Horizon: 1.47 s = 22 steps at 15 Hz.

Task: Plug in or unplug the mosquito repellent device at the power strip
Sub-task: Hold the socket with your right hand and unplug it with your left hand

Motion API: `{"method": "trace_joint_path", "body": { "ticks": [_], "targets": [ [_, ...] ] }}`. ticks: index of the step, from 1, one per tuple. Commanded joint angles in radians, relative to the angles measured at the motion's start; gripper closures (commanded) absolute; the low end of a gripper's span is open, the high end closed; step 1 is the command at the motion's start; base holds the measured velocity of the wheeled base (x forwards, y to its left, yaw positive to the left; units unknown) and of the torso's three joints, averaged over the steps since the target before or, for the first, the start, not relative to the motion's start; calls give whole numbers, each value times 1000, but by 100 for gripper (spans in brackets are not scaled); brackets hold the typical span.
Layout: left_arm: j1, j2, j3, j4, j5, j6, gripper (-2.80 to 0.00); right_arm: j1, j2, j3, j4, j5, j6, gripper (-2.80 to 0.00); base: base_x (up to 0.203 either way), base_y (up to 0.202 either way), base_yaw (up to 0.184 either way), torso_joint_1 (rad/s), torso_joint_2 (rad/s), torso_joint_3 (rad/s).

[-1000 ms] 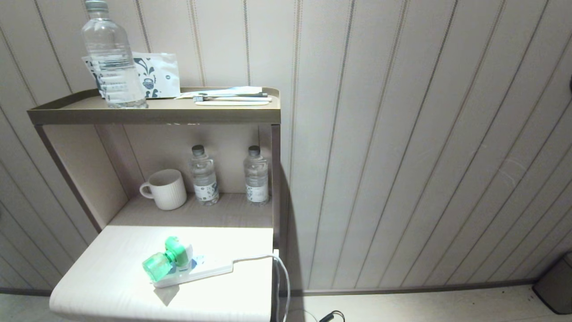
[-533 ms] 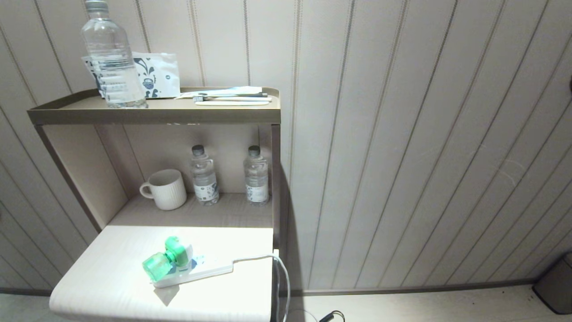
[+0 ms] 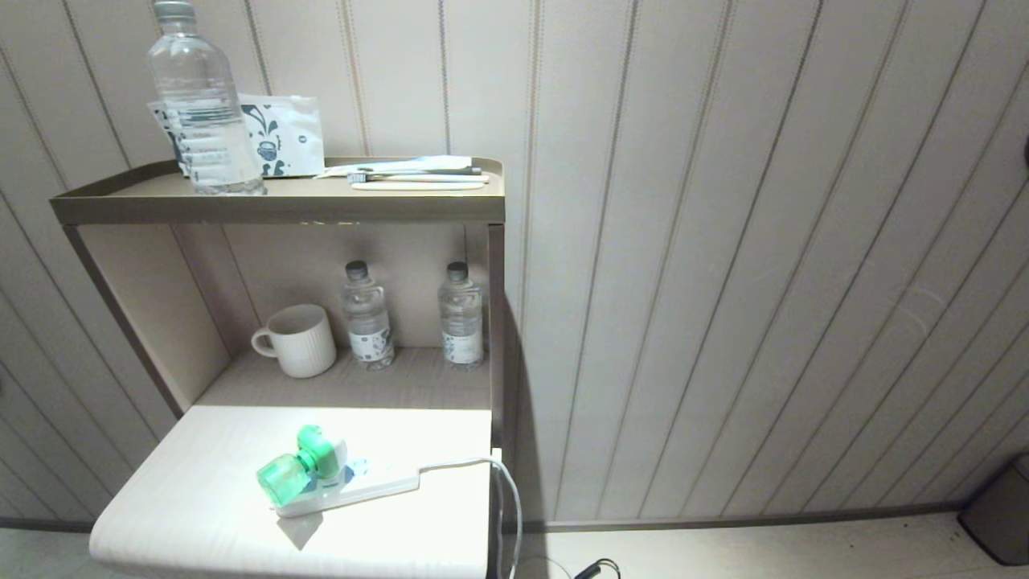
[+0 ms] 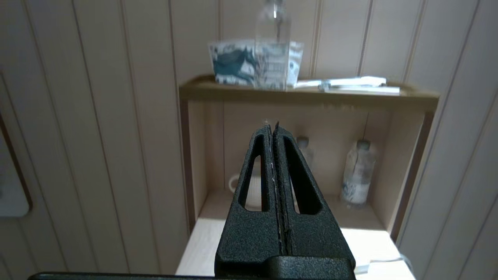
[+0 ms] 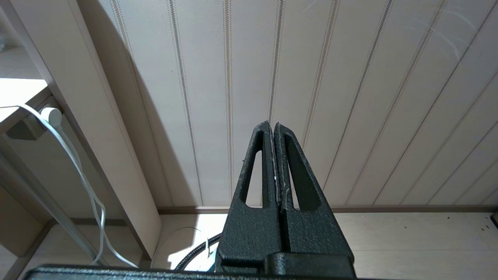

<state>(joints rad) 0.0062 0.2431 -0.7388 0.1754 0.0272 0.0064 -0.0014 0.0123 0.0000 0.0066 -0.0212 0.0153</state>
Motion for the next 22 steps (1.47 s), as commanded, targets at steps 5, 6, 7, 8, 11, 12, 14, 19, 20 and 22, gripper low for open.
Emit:
{"method": "trace_joint_path", "body": {
  "ticks": [5, 6, 7, 8, 11, 12, 14, 19, 20, 22],
  "targets": [
    [0, 560, -517, 369, -75, -3, 0, 0, 1, 0, 0, 1, -3, 0, 0, 0, 0, 0, 0, 0],
    [0, 632, -563, 454, -125, -2, 0, 0, 1, 0, -2, 1, -3, 0, 0, 0, 0, 0, 0, 0],
    [-6, 701, -600, 530, -178, 4, 0, 0, 1, 0, -2, 1, -4, 0, 0, 0, 0, 0, 0, 0],
    [-29, 769, -633, 598, -212, 18, 0, 0, 1, 0, -2, 1, -5, 0, 0, 0, 0, 0, 0, 0],
    [-116, 952, -683, 831, -260, 148, 0, 0, 1, 0, -2, 1, -5, 0, 0, 0, 0, 0, 0, 0],
    [-134, 1000, -683, 856, -264, 192, 0, 0, 1, 0, -2, 1, -5, 0, 0, 0, 0, 0, 0, 0],
    [-171, 1093, -685, 870, -237, 229, 0, 0, 1, -2, 0, 1, -5, 0, 0, 0, 0, 0, 0, 0],
    [-259, 1295, -677, 754, -62, 280, 0, 0, 0, -3, 1, 1, -5, 0, 0, 0, 0, 0, 0, 0],
    [-282, 1317, -677, 741, -35, 275, 0, 0, 1, -3, 1, 1, -6, 0, 0, 0, 0, 0, 0, 0],
    [-317, 1335, -680, 739, -7, 271, 0, 0, 1, -2, 1, 1, -5, 0, 0, 0, 0, 0, 0, 0]
  ]
}}
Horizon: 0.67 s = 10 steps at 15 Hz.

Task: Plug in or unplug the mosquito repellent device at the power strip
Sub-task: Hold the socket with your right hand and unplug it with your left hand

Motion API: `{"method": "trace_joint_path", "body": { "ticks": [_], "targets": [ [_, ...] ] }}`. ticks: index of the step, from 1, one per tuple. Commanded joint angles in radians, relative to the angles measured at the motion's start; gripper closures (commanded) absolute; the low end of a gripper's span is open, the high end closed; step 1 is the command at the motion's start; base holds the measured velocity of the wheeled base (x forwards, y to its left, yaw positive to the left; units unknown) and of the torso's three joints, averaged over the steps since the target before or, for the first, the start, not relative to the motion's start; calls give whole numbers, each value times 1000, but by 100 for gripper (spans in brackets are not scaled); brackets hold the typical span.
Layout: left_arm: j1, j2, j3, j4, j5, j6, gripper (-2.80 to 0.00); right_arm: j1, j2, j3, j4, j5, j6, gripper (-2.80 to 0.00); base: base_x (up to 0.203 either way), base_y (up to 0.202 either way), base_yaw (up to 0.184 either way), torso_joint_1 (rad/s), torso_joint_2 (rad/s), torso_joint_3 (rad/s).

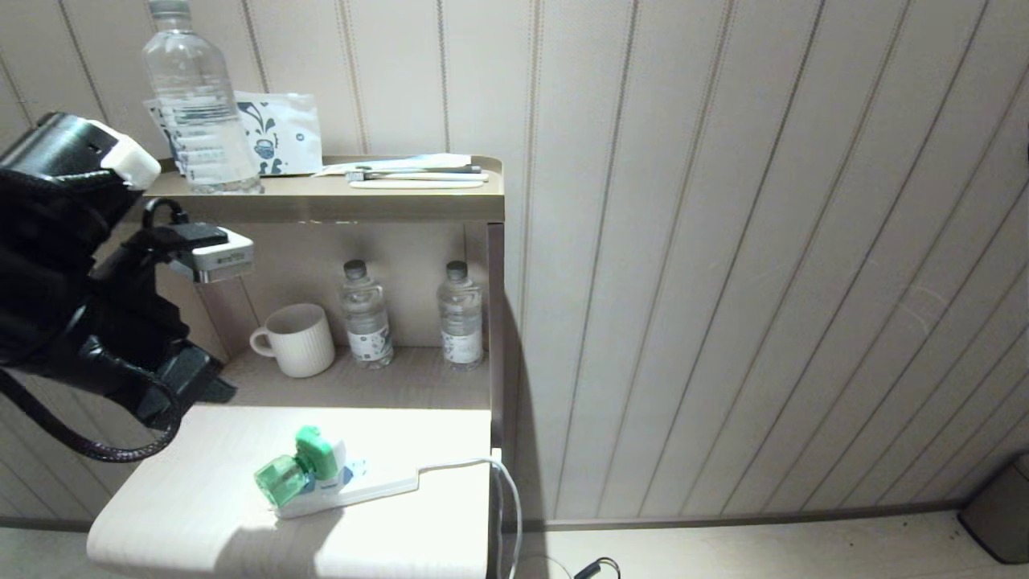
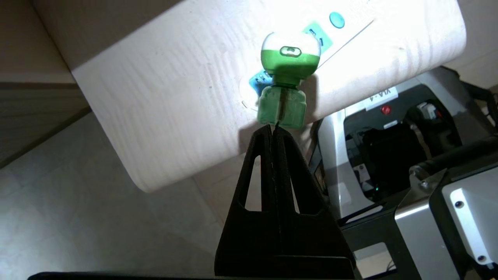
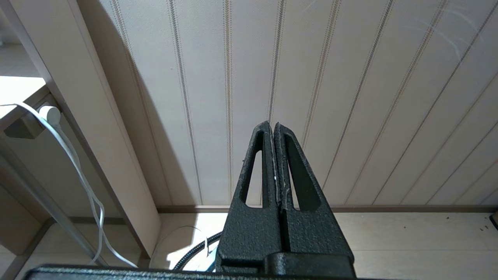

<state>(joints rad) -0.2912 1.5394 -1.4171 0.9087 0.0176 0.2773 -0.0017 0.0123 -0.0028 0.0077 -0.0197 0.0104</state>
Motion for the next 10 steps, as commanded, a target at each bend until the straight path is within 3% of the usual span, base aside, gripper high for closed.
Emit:
{"method": "trace_joint_path", "body": {
  "ticks": [1, 3, 4, 5, 10],
  "targets": [
    [-37, 46, -5, 6, 10, 0, 0, 0, 1, 1, 0, 0, 0, 0, 0, 0, 0, 0, 0, 0],
    [-71, 51, -6, 6, 13, -8, 0, 0, -2, 3, -2, 0, 6, 0, 0, 0, 0, 0, 0, 0],
    [-88, 50, -4, 6, 14, -23, -181, -1, -2, 3, 0, 0, 5, 0, 0, 0, 0, 0, 0, 0],
    [-100, 50, -2, 7, 18, -41, -280, -1, -2, 3, 0, 0, 5, 0, 0, 0, 0, 0, 0, 0],
    [-105, 41, 20, 15, 23, -53, -280, -1, -2, 3, -1, 0, 5, 0, 0, 0, 0, 0, 0, 0]
  ]
}}
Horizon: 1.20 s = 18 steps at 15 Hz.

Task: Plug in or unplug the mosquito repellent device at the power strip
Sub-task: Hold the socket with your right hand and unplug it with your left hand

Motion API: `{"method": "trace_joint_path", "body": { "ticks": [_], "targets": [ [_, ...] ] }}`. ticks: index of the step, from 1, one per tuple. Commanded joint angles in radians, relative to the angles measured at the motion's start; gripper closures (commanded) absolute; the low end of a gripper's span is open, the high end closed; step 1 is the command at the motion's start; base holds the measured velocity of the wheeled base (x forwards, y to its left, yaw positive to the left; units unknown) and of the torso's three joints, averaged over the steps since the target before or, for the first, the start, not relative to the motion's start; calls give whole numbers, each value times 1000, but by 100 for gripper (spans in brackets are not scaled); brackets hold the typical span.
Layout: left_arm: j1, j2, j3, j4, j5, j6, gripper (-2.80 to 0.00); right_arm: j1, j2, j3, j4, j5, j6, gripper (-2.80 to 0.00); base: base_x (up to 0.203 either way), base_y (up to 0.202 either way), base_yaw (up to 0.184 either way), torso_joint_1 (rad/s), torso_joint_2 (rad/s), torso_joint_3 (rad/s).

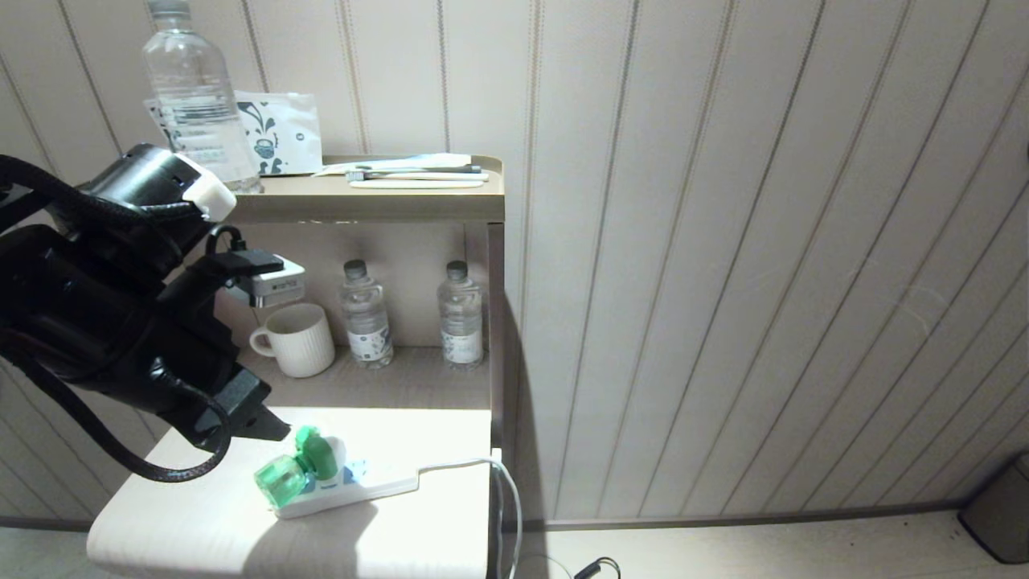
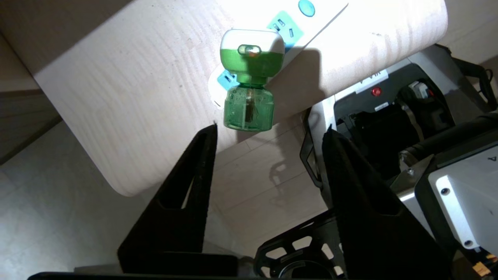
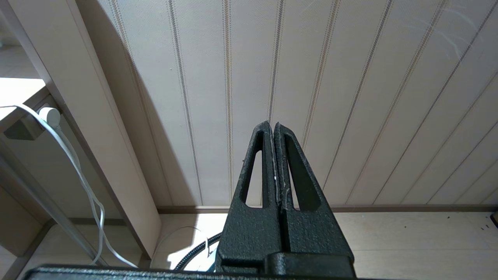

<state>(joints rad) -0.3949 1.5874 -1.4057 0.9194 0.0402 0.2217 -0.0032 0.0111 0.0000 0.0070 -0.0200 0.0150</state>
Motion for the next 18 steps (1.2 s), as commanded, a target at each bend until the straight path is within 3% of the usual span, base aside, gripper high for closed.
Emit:
{"method": "trace_joint_path", "body": {
  "ticks": [1, 10, 15, 18],
  "targets": [
    [0, -2, 26, -4, 1, 10, -280, 0, 0, 0, 0, 0, 0, 0, 0, 0, 0, 0, 0, 0],
    [2, 181, 22, -46, 17, 77, -280, 0, 0, 0, 1, 0, 0, 0, 0, 0, 0, 0, 0, 0],
    [53, 312, 26, -194, 41, 58, -280, 0, 0, 0, 1, 0, 0, 0, 0, 0, 0, 0, 0, 0],
    [70, 349, 11, -217, 44, -3, -280, 0, 0, 0, 1, 0, 0, 0, 0, 0, 0, 0, 0, 0]
  ]
}}
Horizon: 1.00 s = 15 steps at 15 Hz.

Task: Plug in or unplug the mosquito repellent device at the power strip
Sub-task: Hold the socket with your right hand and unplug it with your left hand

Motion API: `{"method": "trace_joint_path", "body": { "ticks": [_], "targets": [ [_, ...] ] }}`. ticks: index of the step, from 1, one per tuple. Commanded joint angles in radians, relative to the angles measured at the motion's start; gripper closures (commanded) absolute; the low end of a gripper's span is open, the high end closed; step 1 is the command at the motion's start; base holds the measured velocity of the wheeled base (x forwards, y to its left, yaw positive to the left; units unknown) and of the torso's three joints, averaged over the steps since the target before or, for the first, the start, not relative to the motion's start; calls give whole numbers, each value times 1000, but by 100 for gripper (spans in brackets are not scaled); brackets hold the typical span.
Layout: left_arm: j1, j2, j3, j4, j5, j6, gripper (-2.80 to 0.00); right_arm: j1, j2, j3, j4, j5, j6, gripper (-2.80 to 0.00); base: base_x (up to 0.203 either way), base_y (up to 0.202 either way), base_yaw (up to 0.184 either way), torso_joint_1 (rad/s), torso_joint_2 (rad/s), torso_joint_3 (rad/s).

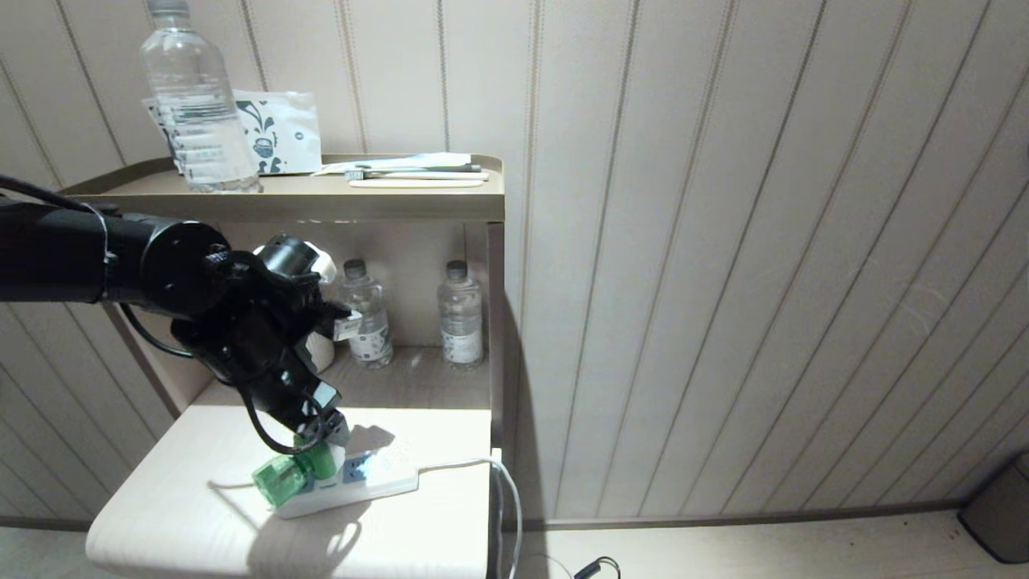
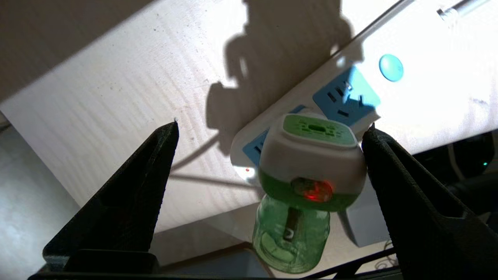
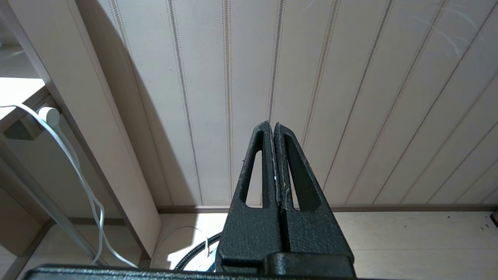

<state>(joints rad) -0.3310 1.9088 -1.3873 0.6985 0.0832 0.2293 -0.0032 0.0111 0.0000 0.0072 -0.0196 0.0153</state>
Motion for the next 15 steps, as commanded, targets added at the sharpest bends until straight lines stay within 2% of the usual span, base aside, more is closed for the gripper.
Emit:
{"method": "trace_joint_path", "body": {
  "ticks": [1, 6, 15],
  "targets": [
    [13, 44, -22, 18, 3, -31, -280, 0, 0, 0, 0, 0, 0, 0, 0, 0, 0, 0, 0, 0],
    [9, 40, -36, 68, 1, -33, -280, 0, 0, 0, 0, 0, 0, 0, 0, 0, 0, 0, 0, 0],
    [-34, 35, -12, 66, -14, -34, -280, 0, 0, 0, -1, 0, 0, 0, 0, 0, 0, 0, 0, 0]
  ]
}}
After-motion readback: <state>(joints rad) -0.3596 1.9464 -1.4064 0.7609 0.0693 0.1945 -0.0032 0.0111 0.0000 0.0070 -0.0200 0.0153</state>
